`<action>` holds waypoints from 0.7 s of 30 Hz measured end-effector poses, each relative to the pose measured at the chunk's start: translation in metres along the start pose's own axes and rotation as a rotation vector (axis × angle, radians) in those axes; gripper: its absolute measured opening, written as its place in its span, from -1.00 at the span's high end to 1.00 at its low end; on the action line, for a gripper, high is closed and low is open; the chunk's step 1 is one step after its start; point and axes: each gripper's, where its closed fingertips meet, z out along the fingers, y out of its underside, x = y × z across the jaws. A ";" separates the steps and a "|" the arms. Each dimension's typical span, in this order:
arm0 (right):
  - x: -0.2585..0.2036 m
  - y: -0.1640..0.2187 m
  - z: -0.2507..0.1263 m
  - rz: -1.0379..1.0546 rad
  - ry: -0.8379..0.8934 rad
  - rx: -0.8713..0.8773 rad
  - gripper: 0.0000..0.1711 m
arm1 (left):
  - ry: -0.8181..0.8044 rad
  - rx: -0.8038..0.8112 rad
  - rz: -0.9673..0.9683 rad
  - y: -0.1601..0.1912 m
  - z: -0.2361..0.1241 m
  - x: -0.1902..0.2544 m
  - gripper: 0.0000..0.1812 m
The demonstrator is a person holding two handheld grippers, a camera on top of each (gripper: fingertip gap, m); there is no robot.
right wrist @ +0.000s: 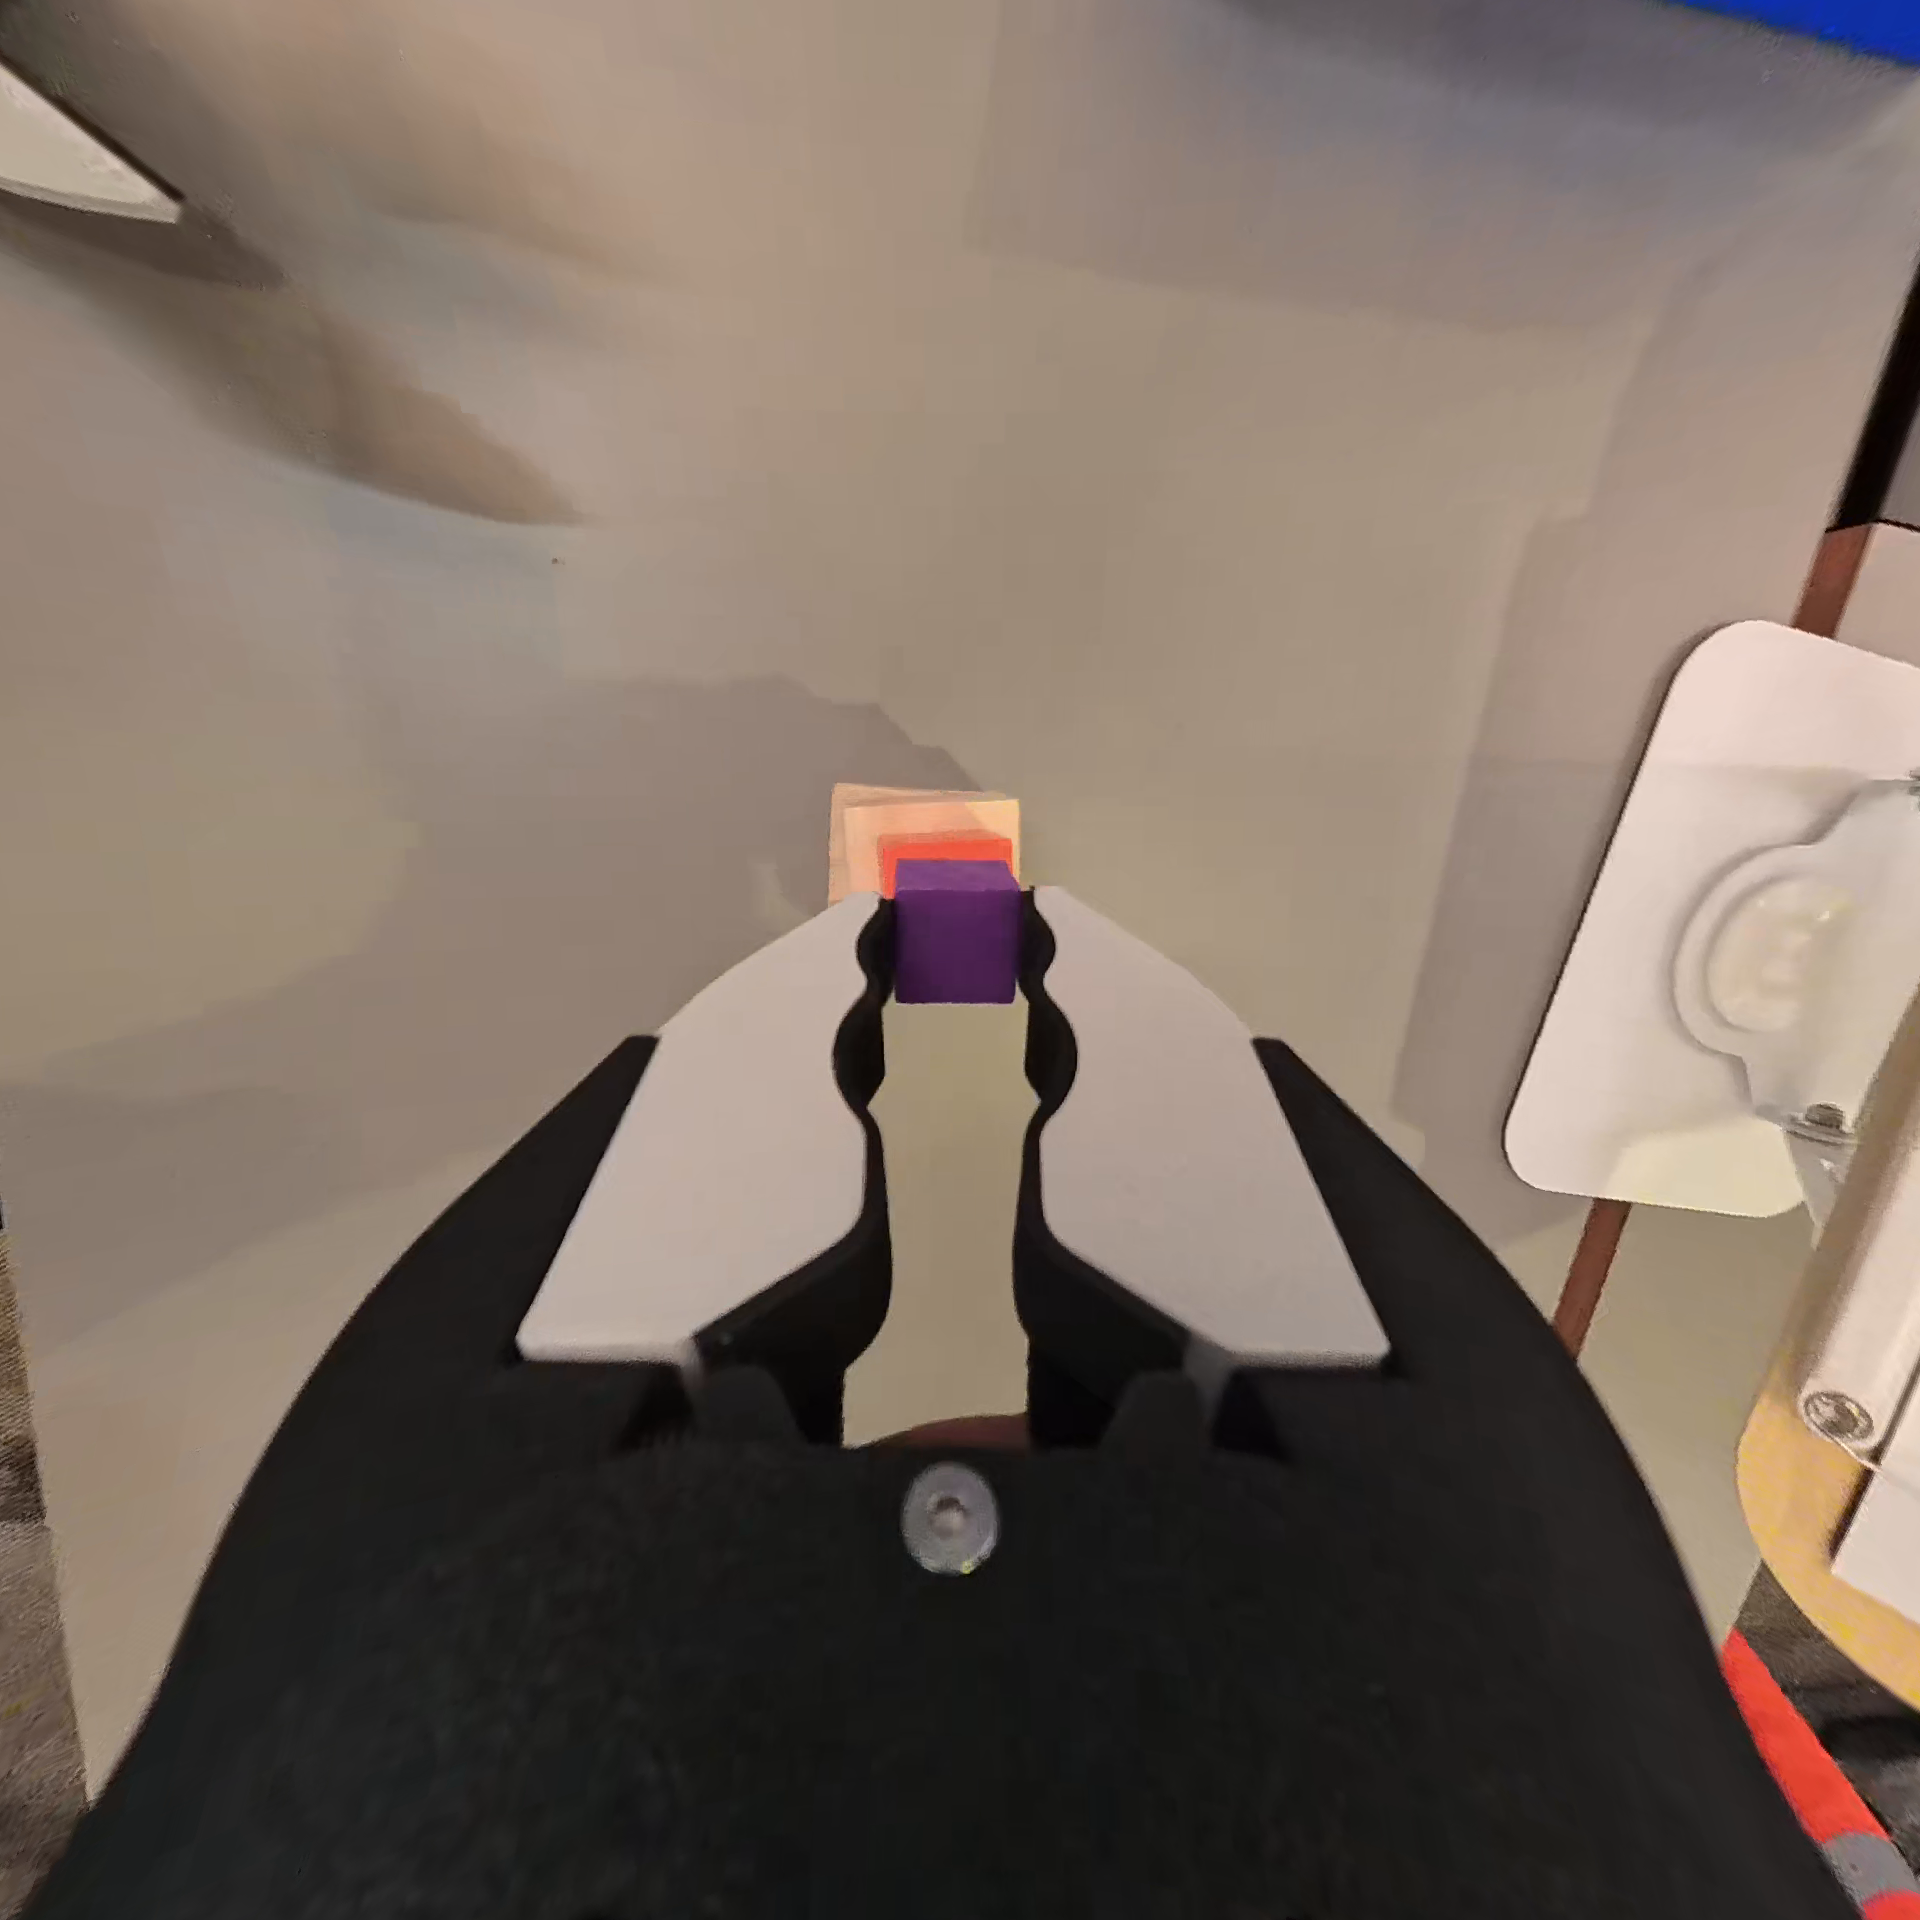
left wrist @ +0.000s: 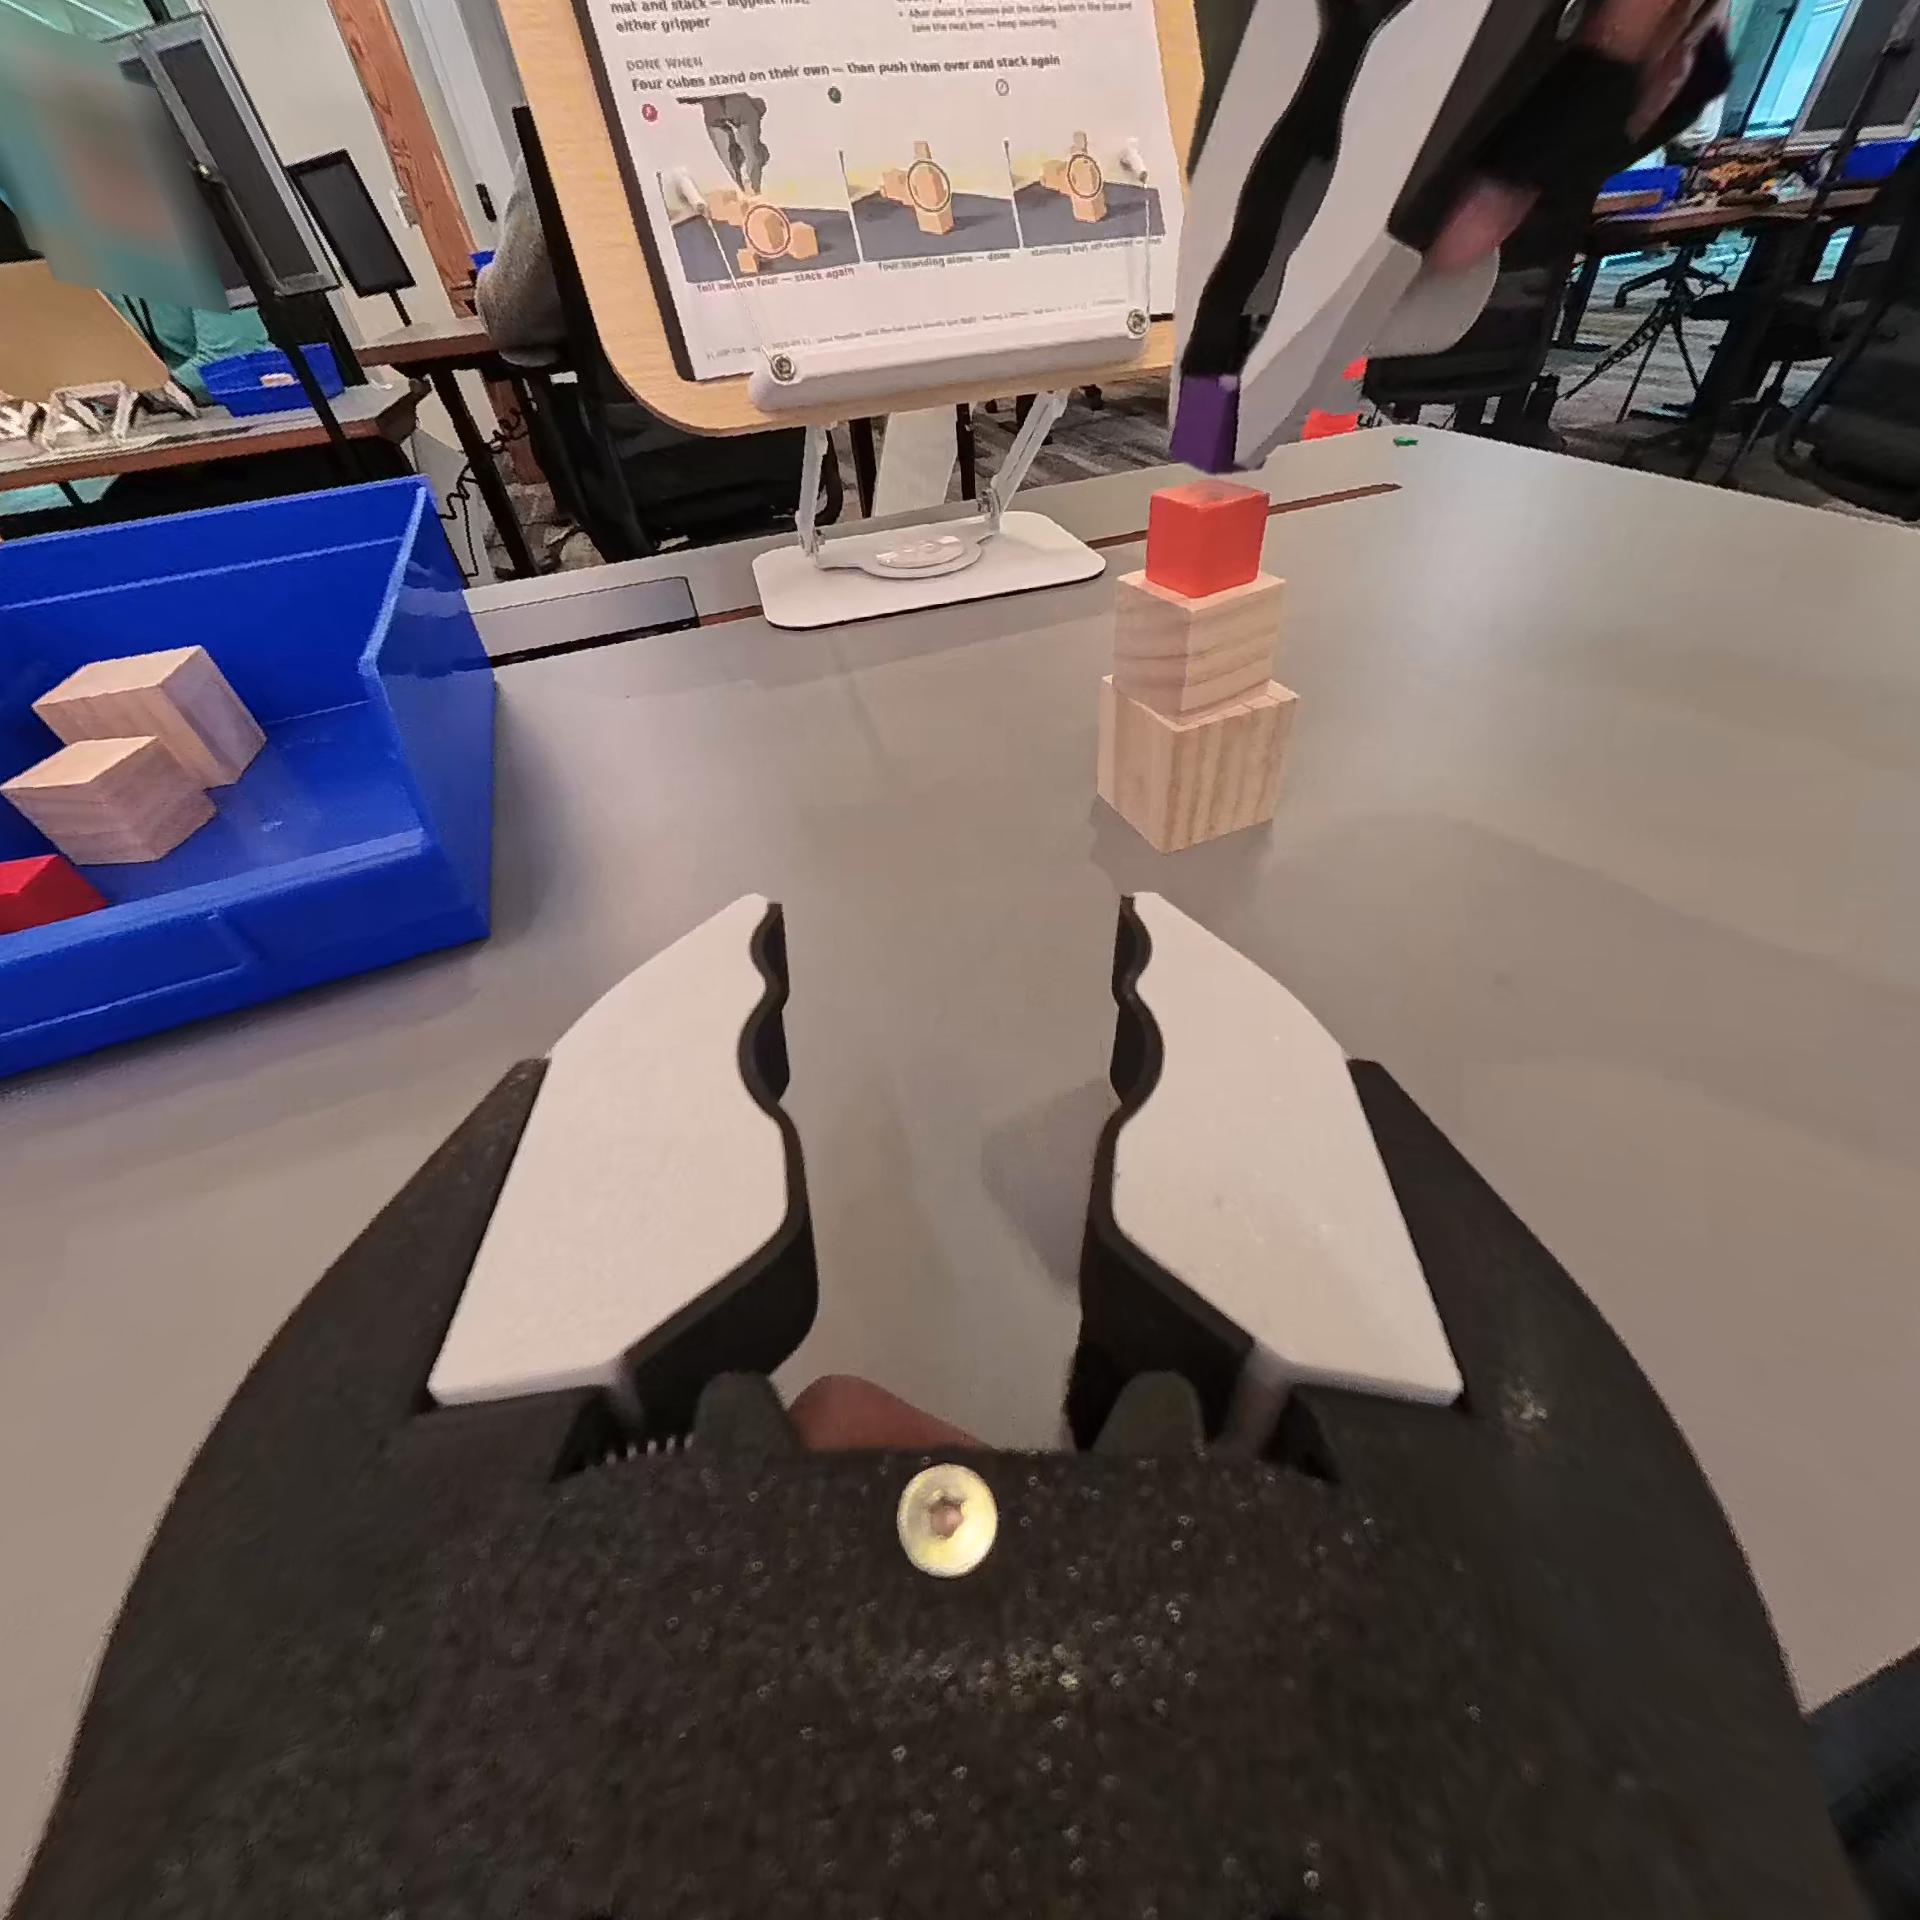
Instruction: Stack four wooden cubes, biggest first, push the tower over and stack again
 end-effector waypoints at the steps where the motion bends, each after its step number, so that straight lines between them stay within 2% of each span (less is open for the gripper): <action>1: 0.001 -0.001 0.001 0.003 -0.015 0.000 0.74 | 0.002 -0.004 -0.002 0.000 0.001 0.000 0.34; 12: 0.001 0.004 0.007 0.003 -0.074 -0.052 0.74 | 0.022 -0.016 -0.007 0.001 0.007 0.001 0.34; 14: 0.001 0.004 0.005 0.015 -0.074 -0.044 0.64 | 0.023 -0.015 -0.007 0.001 0.007 0.002 0.34; 16: 0.000 0.002 -0.003 0.028 -0.065 -0.017 0.52 | 0.024 -0.016 -0.008 0.001 0.007 0.002 0.34; 21: -0.015 -0.014 -0.047 0.044 0.105 0.210 0.49 | 0.026 -0.008 -0.020 0.000 0.005 -0.001 0.34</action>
